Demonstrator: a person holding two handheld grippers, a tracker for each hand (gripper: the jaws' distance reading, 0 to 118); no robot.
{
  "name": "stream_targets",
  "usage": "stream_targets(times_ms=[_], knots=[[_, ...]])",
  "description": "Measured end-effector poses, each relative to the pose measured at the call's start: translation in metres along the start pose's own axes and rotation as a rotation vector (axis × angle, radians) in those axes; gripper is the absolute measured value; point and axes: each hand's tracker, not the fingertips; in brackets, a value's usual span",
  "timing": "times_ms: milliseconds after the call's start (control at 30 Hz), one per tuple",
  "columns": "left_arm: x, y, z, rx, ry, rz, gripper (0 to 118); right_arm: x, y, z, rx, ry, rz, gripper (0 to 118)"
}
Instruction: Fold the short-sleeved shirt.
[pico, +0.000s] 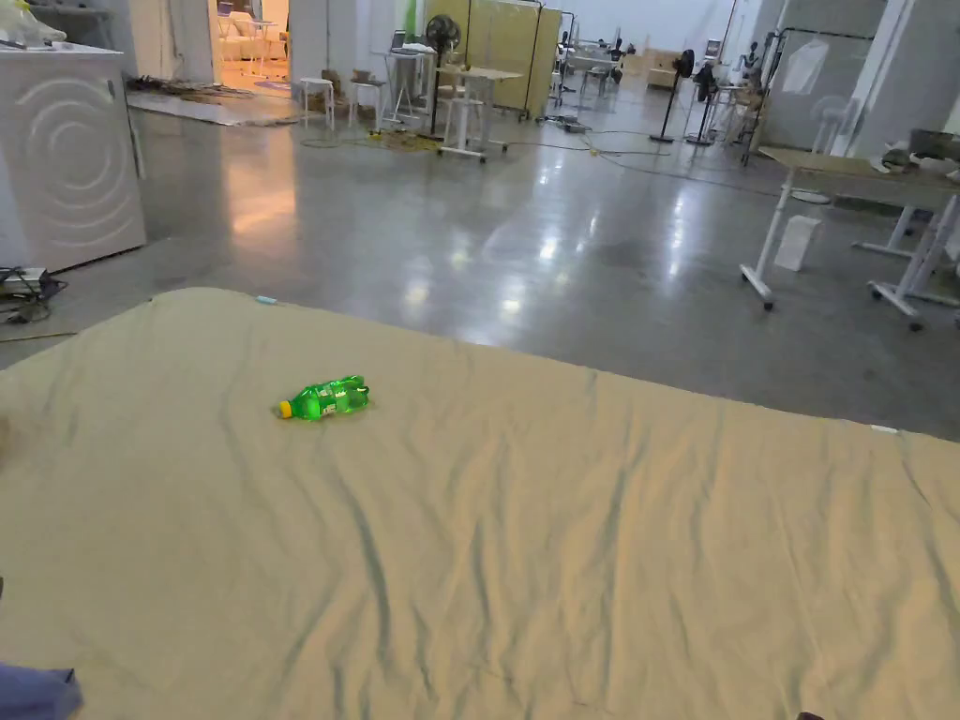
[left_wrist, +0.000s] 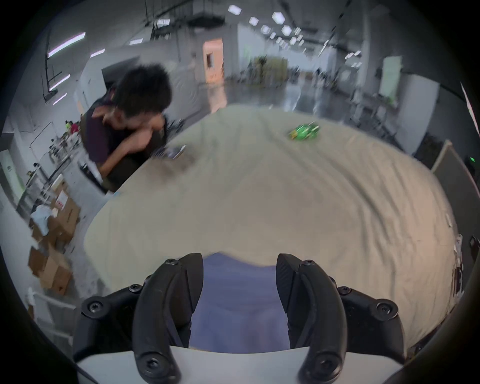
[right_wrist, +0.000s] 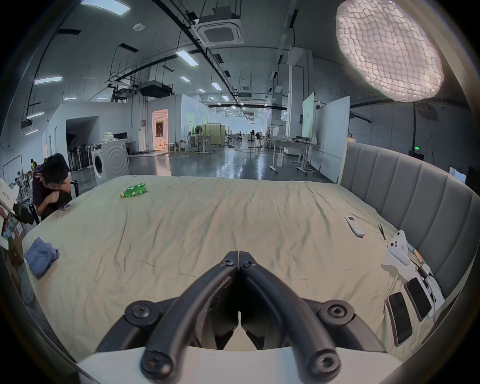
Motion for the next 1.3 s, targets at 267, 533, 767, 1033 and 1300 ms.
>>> stream_targets(times_ms=[267, 533, 767, 1033, 1300], knots=[[0.149, -0.044, 0.035, 0.312, -0.065, -0.072, 60, 0.005, 0.003, 0.003, 0.066, -0.024, -0.019, 0], [0.269, -0.065, 0.066, 0.485, -0.167, -0.146, 35, 0.005, 0.017, 0.005, 0.134, -0.036, -0.013, 0], [0.316, -0.064, 0.086, 0.524, -0.163, -0.131, 7, 0.005, 0.023, 0.012, 0.181, -0.044, -0.004, 0], [0.322, -0.062, 0.099, 0.534, -0.174, -0.091, 3, 0.008, 0.016, 0.01, 0.191, -0.057, -0.025, 0], [0.31, -0.065, 0.083, 0.532, -0.212, -0.089, 3, 0.009, 0.014, 0.015, 0.203, -0.066, -0.015, 0]])
